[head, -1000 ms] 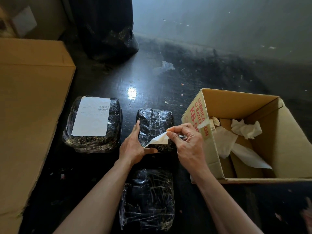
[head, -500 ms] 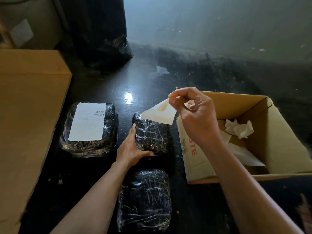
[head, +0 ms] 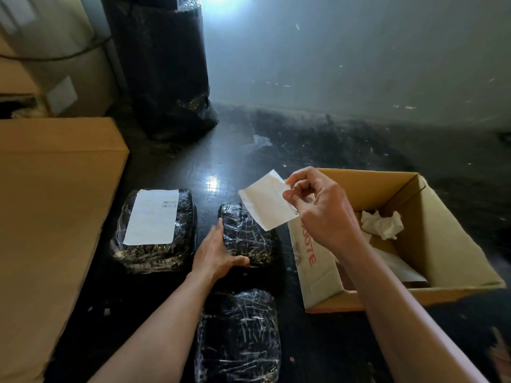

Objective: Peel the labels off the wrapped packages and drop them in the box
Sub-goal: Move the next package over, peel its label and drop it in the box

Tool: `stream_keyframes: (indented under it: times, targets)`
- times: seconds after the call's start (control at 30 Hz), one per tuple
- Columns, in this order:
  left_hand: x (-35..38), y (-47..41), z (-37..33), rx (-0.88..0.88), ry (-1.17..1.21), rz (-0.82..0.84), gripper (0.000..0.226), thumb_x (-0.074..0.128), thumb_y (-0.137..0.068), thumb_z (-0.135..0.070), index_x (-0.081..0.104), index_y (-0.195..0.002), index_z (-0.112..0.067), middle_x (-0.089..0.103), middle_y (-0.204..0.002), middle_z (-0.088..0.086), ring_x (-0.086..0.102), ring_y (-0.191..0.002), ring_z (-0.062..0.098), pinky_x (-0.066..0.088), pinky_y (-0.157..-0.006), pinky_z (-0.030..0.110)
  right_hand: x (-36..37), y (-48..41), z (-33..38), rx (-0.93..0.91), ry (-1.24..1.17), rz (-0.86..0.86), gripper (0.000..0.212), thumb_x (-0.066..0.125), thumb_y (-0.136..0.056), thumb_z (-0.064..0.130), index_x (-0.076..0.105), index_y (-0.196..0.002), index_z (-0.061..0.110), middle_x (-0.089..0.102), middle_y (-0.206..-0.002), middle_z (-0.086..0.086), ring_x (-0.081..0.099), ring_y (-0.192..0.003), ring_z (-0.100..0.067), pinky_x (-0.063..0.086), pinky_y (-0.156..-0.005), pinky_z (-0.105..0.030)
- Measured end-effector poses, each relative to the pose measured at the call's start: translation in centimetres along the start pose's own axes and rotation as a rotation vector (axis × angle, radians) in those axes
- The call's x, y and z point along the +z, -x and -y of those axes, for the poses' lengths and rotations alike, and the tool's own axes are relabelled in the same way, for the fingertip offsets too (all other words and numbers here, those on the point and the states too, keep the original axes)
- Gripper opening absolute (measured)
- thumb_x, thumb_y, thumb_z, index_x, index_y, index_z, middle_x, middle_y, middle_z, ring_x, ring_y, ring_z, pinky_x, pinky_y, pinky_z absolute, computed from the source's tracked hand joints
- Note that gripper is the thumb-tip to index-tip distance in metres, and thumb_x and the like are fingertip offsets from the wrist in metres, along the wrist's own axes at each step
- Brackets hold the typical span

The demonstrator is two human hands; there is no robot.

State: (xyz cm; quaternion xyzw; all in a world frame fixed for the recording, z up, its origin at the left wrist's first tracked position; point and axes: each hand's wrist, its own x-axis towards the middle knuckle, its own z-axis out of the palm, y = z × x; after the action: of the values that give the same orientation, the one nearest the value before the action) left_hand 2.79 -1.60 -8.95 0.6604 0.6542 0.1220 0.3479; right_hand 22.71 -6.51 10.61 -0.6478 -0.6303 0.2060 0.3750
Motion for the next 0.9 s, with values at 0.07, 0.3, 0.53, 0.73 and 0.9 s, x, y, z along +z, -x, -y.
stream_keyframes:
  times: [0.07, 0.3, 0.53, 0.73, 0.9]
  targets:
    - [-0.9, 0.6, -0.7, 0.029, -0.018, -0.049, 0.125, 0.089, -0.061, -0.064, 0.026, -0.16, -0.02, 0.044, -0.157, 0.007, 0.043, -0.143, 0.025, 0.042, -0.115, 0.046, -0.7, 0.3, 0.1, -0.012, 0.043, 0.012, 0.015, 0.072, -0.092, 0.027, 0.063, -0.104, 0.028, 0.069, -0.096, 0.01, 0.067, -0.089, -0.009, 0.058, -0.075, -0.028]
    - [-4.8, 3.5, -6.1, 0.206, -0.14, -0.11, 0.092, 0.086, -0.077, -0.046, 0.043, -0.152, -0.015, 0.056, -0.145, 0.009, 0.053, -0.133, 0.025, 0.044, -0.112, 0.04, -5.0, 1.5, 0.2, -0.031, 0.157, 0.011, 0.018, 0.073, -0.091, 0.028, 0.061, -0.104, 0.027, 0.067, -0.1, 0.013, 0.066, -0.086, -0.01, 0.061, -0.085, -0.039]
    - [-5.7, 6.3, -13.5, 0.31, -0.252, -0.121, 0.072, 0.079, -0.085, -0.043, 0.052, -0.146, -0.015, 0.059, -0.143, 0.005, 0.056, -0.13, 0.023, 0.047, -0.108, 0.035, -12.3, 2.6, -1.3, 0.01, 0.258, -0.013, 0.019, 0.077, -0.088, 0.033, 0.061, -0.097, 0.028, 0.064, -0.091, 0.014, 0.065, -0.081, -0.01, 0.061, -0.082, -0.041]
    - [-3.2, 8.1, -20.4, 0.383, -0.235, -0.13, 0.063, 0.077, -0.088, -0.038, 0.057, -0.142, -0.012, 0.062, -0.139, 0.008, 0.06, -0.124, 0.025, 0.051, -0.102, 0.036, -16.1, 3.6, -4.6, 0.122, 0.275, -0.006, 0.01, 0.071, -0.092, 0.031, 0.062, -0.094, 0.03, 0.071, -0.101, 0.005, 0.069, -0.09, -0.016, 0.058, -0.089, -0.049]
    - [0.1, 9.3, -23.1, 0.343, -0.2, -0.113, 0.055, 0.074, -0.09, -0.035, 0.059, -0.138, -0.013, 0.066, -0.131, 0.011, 0.063, -0.117, 0.028, 0.052, -0.094, 0.038, -16.8, 4.7, -8.1, 0.166, 0.27, 0.029, 0.01, 0.071, -0.092, 0.031, 0.062, -0.089, 0.034, 0.07, -0.097, 0.008, 0.067, -0.09, -0.014, 0.052, -0.097, -0.055]
